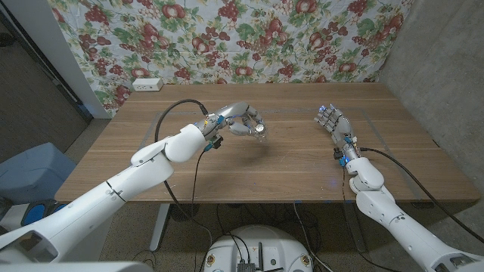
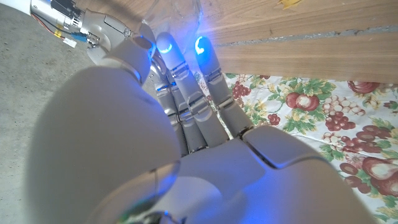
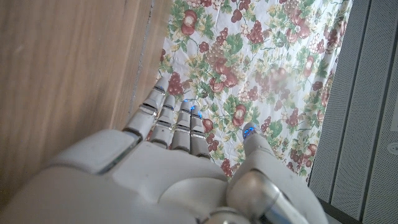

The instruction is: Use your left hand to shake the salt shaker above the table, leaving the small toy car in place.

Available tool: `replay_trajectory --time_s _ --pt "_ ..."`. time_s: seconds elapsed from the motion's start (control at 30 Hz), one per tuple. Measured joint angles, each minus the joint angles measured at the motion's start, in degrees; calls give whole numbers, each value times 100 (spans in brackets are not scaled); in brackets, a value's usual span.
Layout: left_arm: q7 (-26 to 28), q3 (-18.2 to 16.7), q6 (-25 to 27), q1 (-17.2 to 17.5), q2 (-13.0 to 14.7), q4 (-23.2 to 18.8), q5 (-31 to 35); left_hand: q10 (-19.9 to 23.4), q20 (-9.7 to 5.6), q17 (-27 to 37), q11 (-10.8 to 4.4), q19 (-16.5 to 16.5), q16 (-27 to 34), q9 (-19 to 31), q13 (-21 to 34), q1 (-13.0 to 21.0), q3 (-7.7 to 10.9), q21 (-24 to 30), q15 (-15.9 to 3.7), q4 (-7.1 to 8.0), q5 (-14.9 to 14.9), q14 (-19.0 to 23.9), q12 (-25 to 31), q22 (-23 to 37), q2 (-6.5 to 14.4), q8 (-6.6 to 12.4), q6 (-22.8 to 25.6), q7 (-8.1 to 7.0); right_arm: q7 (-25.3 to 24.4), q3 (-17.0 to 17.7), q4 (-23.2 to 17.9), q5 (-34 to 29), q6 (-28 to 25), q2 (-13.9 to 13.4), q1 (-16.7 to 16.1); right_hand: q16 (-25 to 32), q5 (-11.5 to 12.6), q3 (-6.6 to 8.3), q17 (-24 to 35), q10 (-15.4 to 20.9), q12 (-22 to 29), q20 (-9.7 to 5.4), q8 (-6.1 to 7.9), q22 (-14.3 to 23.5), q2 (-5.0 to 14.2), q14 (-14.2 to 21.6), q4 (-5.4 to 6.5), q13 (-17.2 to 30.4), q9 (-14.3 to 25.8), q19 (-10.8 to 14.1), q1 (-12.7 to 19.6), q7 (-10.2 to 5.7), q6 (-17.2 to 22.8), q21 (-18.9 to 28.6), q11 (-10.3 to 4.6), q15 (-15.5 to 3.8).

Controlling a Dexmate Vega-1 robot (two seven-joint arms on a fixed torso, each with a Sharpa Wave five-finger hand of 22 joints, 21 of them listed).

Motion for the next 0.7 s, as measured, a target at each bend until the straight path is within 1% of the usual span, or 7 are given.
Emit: replay_trajectory --time_s 0.07,0.1,0.4,0.47,0.7 --pt "42 -73 58 55 37 -100 -13 0 0 22 0 0 0 0 0 0 9 0 0 8 0 0 -3 -9 0 -10 36 -2 44 -13 23 1 -16 5 34 0 0 0 0 0 0 0 0 0 0 0 0 0 0 0 0 0 0 0 0 0" --pt "67 -79 86 58 40 -106 -19 19 0 22 -19 0 0 0 0 0 10 0 0 9 0 0 -2 -13 0 -27 61 4 46 -19 32 1 -18 6 49 0 0 0 0 0 0 0 0 0 0 0 0 0 0 0 0 0 0 0 0 0" --pt "250 -186 375 148 95 -254 -35 19 -10 48 -19 -10 0 0 0 0 -4 44 1 25 -1 0 25 -15 0 -50 88 10 75 -51 52 -12 -45 8 141 0 0 0 0 0 0 0 0 0 0 0 0 0 0 0 0 0 0 0 0 0" --pt "305 -261 470 213 130 -379 -30 19 -10 48 -19 -10 0 0 0 0 -4 74 1 25 -1 0 25 -15 0 -61 88 10 81 -60 52 -36 -56 6 157 0 0 0 0 0 0 0 0 0 0 0 0 0 0 0 0 0 0 0 0 0" --pt "448 -359 720 314 179 -544 -11 19 12 74 -19 -31 0 0 0 0 -4 103 3 25 21 0 25 -15 0 -66 87 11 89 -87 53 -58 -91 -4 205 0 0 12 0 0 0 0 0 0 0 0 -12 0 0 0 0 0 0 0 0 0"
